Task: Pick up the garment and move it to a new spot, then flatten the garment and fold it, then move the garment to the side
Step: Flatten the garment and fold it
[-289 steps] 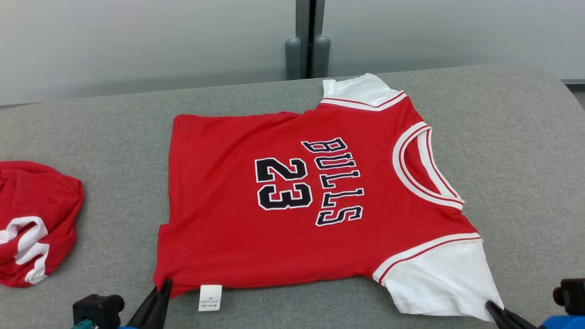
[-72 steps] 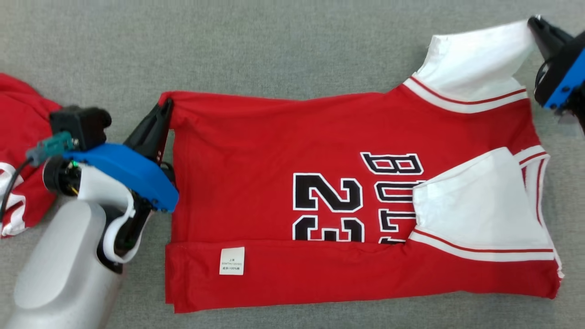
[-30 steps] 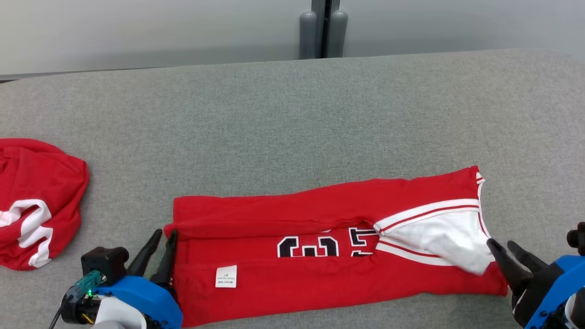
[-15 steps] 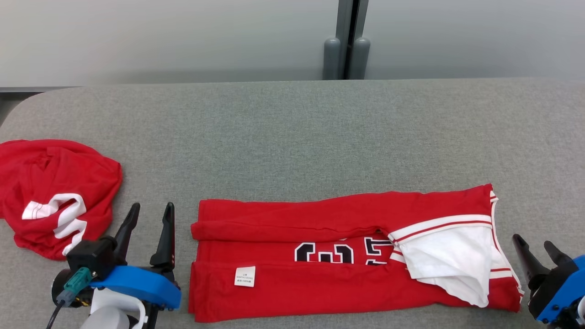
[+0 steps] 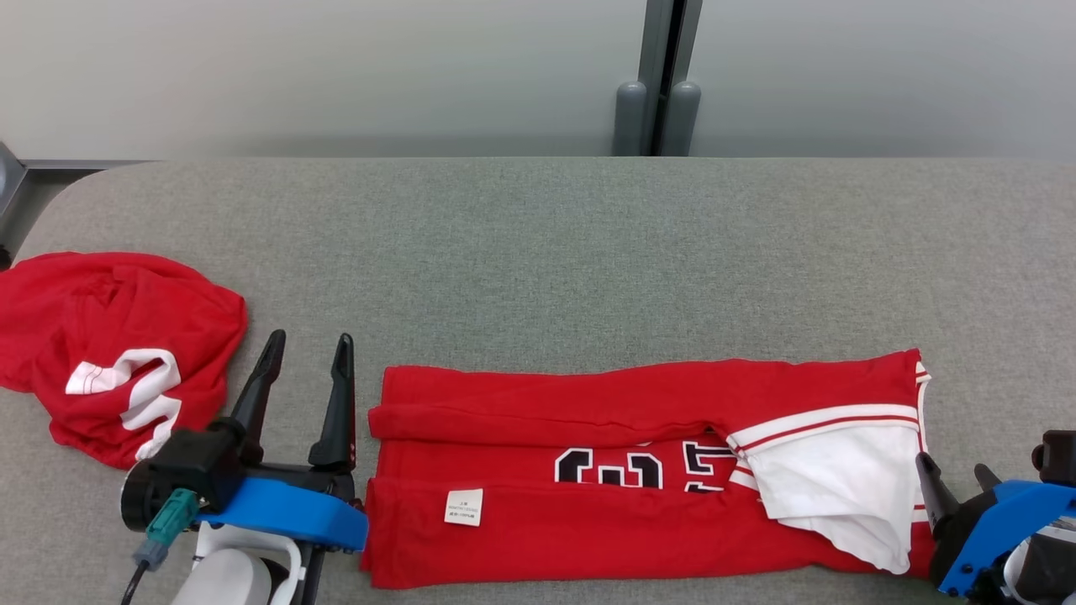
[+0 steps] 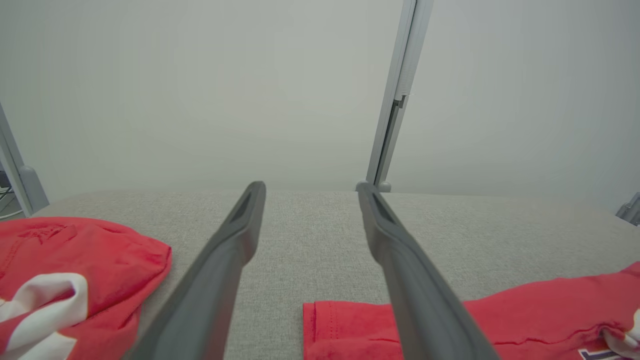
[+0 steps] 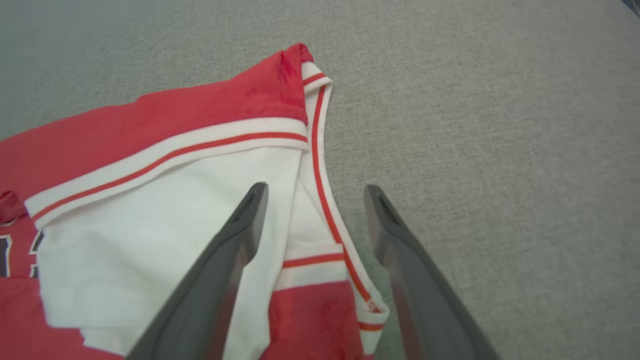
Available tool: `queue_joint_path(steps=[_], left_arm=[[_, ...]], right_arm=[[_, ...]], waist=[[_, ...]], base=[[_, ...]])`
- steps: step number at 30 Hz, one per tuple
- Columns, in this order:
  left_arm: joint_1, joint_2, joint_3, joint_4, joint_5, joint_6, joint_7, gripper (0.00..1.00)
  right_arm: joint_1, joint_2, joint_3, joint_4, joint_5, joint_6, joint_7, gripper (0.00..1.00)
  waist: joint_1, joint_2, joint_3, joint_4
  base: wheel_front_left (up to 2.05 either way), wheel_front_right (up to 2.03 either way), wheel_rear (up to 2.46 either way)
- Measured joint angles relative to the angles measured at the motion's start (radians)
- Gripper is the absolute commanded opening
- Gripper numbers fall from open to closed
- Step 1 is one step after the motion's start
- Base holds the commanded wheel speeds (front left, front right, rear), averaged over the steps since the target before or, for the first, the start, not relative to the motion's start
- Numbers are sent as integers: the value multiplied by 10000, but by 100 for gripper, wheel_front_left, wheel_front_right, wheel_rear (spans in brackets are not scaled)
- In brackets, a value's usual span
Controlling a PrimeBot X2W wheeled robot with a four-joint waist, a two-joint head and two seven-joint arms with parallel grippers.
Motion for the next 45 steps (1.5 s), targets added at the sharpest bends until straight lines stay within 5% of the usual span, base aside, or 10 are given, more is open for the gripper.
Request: queue_joint_path(steps=[10,19,20,22,32,45], left_arm=[[144,-424,267,163,587,-464,0,100],[134,-612,412,380,828,-683,0,100],[132,-639,426,385,844,-688,0,100],[125,-677,462,401,909,-763,0,100],[233,-779,844,460,955,-861,0,100],[701,-961,1220,433,1131,-920,0,100]], right_arm=[[-981,19,-50,1555,-334,0,-403,100],[-1771,-15,-29,2815,-1360,0,577,100],[-1848,-38,52,2915,-1361,-6,675,86],[-1932,-121,253,3024,-1258,-19,823,0],[-1585,-261,575,1860,-863,2,738,0],[-844,-1160,-1519,-654,-1344,2,1331,0]], waist=[[1,0,94,86],[0,0,186,99],[0,0,196,103],[0,0,202,110],[1,0,64,-94],[0,0,-202,-434]], base=[[0,0,0],[0,0,0],[0,0,0],[0,0,0],[0,0,0],[0,0,0]])
